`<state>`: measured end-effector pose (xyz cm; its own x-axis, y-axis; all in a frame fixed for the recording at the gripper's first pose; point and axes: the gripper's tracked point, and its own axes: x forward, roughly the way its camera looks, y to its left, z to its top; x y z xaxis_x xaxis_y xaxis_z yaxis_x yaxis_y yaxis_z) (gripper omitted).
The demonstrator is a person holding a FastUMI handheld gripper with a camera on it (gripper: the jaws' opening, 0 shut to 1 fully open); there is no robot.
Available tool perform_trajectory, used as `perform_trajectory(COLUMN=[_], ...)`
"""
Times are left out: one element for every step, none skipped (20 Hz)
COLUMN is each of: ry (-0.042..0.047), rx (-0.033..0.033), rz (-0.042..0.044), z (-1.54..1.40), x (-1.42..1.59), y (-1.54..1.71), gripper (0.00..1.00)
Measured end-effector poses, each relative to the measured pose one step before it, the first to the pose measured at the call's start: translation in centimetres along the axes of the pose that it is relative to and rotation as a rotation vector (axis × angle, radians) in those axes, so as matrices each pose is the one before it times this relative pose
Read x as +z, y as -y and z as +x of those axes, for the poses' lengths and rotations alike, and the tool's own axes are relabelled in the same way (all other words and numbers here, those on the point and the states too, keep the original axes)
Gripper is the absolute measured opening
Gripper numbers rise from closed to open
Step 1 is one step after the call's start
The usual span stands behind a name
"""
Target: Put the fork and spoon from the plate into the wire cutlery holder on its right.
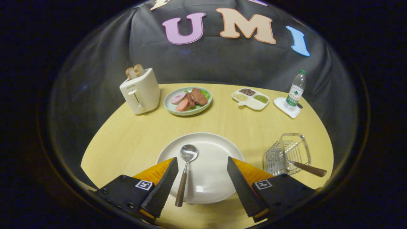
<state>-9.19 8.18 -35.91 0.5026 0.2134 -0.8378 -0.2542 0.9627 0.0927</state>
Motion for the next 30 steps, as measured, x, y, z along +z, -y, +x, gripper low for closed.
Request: perform_trajectory(ry=[-0.01851, -0.01746, -0.02151, -0.01996, -0.02092, -0.02429, -0.02086, -0.01986, -0.02016, -0.01747, -0.01362, -0.01089, -0.00901, -0.00903, -0.00877, -0.00860, -0.00702, -0.00391, -0.01006, -0.01119, -0.01179, -0.00804, -0.01251, -0.00535, -0.00330, -0.00577, -0.00215, 0.00241, -0.00278, -0.00667], rx=[0.00774, 0.00223, 0.00045, -0.00163, -0.00307, -0.00540, -0.00227, -0.00379, -0.00158, -0.00426, -0.00169, -0.00161, 0.00144, -0.00096, -0.00244, -0.00402, 0.00292, -0.00151, 0.00366, 0.00250, 0.00615, 0.00682, 0.00545, 0.00557, 0.00229, 0.00123, 0.00356, 0.00678, 0.01059, 0.01047], rz=[-0.01132, -0.01331, -0.01539, -0.01299, -0.01089, -0.01265, -0.01267, -0.01155, -0.01051, -0.00986, -0.00657, -0.00435, -0.00215, -0.00258, -0.00306, -0.00297, 0.00059, 0.00248, 0.00502, 0.00347, 0.00194, -0.00059, -0.00164, -0.00068, 0.00070, -0.00108, 0.00417, 0.01074, 0.00987, 0.00638], z=[0.523, 0.501, 0.458, 0.352, 0.432, 0.367, 0.293, 0.289, 0.187, 0.134, 0.176, 0.103, 0.138, 0.026, 0.060, -0.003, 0.050, 0.015, -0.046, 0.015, -0.360, 0.212, 0.222, -0.085, -0.300, -0.310, -0.507, -0.455, -0.362, -0.374], x=[-0.649, -0.618, -0.591, -0.500, -0.572, -0.637, -0.569, -0.511, -0.529, -0.455, -0.330, -0.259, -0.218, -0.162, -0.183, -0.104, -0.136, 0.053, -0.064, -0.065, -0.210, 0.193, -0.046, 0.052, 0.013, 0.118, 0.025, 0.301, 0.195, 0.174], y=[-0.572, -0.415, -0.269, -0.234, -0.196, -0.095, -0.089, -0.129, -0.057, -0.059, -0.060, -0.009, -0.104, -0.121, -0.023, 0.013, -0.038, 0.027, -0.052, 0.007, -0.072, -0.015, 0.132, 0.026, 0.129, 0.257, 0.126, 0.180, 0.170, 0.132], gripper=[0.99, 0.99, 0.99, 0.99, 0.99, 0.99, 0.99, 0.99, 0.92, 0.85, 0.79, 0.72, 0.65, 0.58, 0.51, 0.44, 0.38, 0.31, 0.24, 0.17, 0.15, 0.11, 0.11, 0.11, 0.11, 0.11, 0.11, 0.11, 0.11, 0.11])
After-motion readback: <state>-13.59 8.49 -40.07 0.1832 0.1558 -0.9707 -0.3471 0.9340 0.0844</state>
